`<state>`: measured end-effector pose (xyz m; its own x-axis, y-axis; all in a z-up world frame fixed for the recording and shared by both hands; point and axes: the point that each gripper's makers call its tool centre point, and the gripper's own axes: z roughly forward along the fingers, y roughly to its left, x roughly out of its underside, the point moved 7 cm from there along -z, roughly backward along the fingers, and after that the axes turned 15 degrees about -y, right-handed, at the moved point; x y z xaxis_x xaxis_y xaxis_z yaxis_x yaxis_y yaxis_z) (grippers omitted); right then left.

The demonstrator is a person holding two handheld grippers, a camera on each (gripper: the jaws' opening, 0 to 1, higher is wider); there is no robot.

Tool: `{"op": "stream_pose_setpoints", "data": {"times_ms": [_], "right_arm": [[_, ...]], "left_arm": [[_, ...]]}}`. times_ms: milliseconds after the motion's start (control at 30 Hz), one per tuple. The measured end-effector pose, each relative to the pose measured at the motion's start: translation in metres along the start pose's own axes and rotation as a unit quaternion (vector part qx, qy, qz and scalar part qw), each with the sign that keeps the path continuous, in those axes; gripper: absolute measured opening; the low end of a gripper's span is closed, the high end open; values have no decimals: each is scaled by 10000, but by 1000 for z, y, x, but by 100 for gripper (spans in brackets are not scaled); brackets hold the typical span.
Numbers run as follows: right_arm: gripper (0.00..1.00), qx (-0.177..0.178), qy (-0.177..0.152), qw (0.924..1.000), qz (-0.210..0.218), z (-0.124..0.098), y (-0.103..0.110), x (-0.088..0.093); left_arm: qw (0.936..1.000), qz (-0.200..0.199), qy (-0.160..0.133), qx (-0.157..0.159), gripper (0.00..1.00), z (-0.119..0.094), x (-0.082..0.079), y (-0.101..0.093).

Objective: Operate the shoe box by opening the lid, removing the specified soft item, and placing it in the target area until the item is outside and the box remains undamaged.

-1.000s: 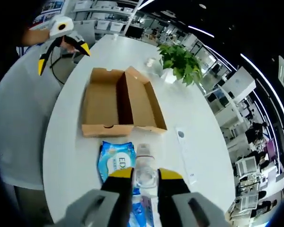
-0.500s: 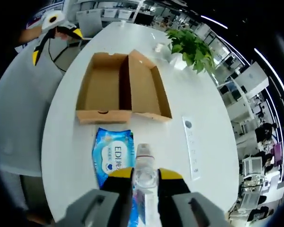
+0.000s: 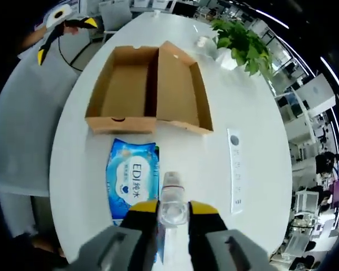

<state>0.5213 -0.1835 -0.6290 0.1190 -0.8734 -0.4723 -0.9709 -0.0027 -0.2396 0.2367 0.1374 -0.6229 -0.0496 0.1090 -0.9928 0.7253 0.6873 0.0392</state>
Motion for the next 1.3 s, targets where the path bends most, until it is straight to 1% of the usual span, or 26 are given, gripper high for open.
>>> {"op": "stream_pose_setpoints", "data": {"times_ms": [300, 467, 600, 867, 1167, 1300], "right_arm": [[15, -347, 270, 9990, -14, 17, -6, 2], [15, -443, 342, 9984, 28, 27, -8, 2], [15, -543, 430, 9976, 49, 36, -8, 1], [15, -604, 698, 9957, -36, 50, -8, 8], [15, -659, 834, 9943, -14, 56, -9, 12], [15, -721, 920, 9931, -33, 60, -8, 15]], "left_arm": [[9995, -178, -29, -269, 99, -15, 3, -3], [9989, -231, -19, -398, 99, -21, 5, -7], [9984, -249, 2, -505, 98, -26, 7, -6], [9974, -275, 17, -666, 98, -32, 8, -4], [9968, -310, 52, -735, 97, -34, 12, -2], [9965, -322, 37, -767, 97, -34, 11, -2]]}}
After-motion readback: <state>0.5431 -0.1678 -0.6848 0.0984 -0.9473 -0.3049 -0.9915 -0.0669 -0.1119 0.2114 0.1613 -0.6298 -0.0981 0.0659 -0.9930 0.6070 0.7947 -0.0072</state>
